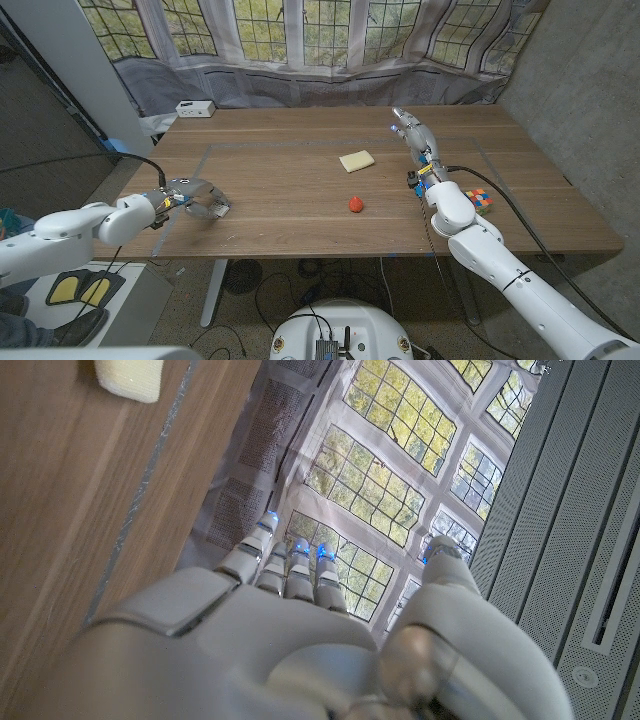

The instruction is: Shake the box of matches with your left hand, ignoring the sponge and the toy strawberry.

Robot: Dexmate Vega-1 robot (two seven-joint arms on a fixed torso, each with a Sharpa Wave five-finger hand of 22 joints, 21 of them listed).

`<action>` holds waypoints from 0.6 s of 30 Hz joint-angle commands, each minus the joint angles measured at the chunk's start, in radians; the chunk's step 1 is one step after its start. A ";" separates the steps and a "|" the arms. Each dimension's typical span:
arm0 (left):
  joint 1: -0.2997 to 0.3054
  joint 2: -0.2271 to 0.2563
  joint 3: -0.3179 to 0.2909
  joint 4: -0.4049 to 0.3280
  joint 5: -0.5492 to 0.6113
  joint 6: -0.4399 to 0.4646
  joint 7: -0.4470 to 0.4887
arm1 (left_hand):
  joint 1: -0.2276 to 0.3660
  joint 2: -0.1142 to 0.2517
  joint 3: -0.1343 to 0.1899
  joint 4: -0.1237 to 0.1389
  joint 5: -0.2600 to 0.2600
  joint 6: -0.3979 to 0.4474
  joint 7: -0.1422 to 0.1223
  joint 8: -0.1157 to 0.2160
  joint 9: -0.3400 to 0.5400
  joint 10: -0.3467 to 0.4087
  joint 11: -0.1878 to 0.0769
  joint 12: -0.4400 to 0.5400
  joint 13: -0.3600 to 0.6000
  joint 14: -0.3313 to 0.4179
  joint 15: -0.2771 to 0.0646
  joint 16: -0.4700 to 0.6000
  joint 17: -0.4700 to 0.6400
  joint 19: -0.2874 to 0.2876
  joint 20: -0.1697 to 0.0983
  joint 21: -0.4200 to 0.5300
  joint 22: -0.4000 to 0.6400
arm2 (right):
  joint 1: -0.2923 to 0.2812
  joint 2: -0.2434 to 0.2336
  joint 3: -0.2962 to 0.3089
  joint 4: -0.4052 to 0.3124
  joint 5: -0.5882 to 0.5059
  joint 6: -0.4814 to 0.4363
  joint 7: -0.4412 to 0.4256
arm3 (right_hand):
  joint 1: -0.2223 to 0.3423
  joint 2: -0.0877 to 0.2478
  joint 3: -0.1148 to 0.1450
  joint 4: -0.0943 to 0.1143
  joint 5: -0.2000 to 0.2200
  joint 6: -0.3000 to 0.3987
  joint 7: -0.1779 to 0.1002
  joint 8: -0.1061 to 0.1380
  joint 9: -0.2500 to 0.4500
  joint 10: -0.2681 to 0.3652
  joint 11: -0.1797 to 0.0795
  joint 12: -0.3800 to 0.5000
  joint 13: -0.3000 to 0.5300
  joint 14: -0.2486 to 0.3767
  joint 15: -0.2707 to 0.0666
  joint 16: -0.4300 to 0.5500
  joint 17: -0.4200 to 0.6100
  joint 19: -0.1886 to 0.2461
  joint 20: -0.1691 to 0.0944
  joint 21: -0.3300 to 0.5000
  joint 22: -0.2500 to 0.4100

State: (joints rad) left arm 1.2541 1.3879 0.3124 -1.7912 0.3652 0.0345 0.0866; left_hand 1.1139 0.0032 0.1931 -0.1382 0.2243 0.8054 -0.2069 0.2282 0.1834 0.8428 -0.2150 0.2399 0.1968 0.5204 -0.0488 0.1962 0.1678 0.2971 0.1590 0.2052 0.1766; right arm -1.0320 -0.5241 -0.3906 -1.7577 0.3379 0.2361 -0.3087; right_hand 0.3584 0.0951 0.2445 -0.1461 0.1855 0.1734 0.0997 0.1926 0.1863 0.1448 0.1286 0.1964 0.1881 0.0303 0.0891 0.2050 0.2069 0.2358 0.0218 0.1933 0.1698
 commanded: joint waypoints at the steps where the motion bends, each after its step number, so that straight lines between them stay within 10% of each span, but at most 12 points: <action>1: -0.002 0.015 0.037 -0.031 -0.022 0.050 -0.005 | 0.041 0.015 0.008 -0.011 -0.014 0.050 0.009 0.008 0.003 0.065 -0.001 0.010 0.004 0.028 -0.118 0.009 0.003 0.012 -0.003 -0.001 0.002 | -0.005 0.005 -0.001 0.015 0.015 0.017 0.007 | 0.001 -0.003 0.003 0.003 0.000 0.001 -0.003 0.002 0.002 0.009 0.002 0.004 0.004 0.007 0.006 0.006 0.004 0.000 0.006 0.001 0.003; 18: -0.026 0.021 0.066 -0.045 -0.037 0.075 -0.018 | 0.133 0.071 0.033 -0.021 -0.041 0.218 0.056 0.027 0.007 0.215 0.000 0.022 0.008 0.104 -0.129 0.014 0.003 0.033 -0.021 -0.001 0.000 | -0.014 0.004 -0.001 0.006 0.012 0.016 -0.002 | 0.000 -0.003 0.002 0.004 0.000 0.004 -0.005 0.003 0.002 0.014 -0.001 0.006 0.005 0.009 0.007 0.007 0.005 -0.002 0.009 0.001 0.003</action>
State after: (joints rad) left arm 1.2381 1.4007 0.3591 -1.8264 0.3393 0.0911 0.0756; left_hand 1.2208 0.0592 0.2189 -0.1634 0.1837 0.9602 -0.1627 0.2477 0.1834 0.9208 -0.1789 0.2480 0.1972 0.6080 -0.0569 0.2078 0.1679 0.3183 0.1377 0.2052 0.1767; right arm -1.0412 -0.5204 -0.3910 -1.7478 0.3516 0.2501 -0.3046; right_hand 0.3584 0.0951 0.2445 -0.1461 0.1855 0.1733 0.0998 0.1926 0.1862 0.1447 0.1287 0.1964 0.1881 0.0359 0.0947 0.2050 0.2069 0.2303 0.0272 0.1933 0.1698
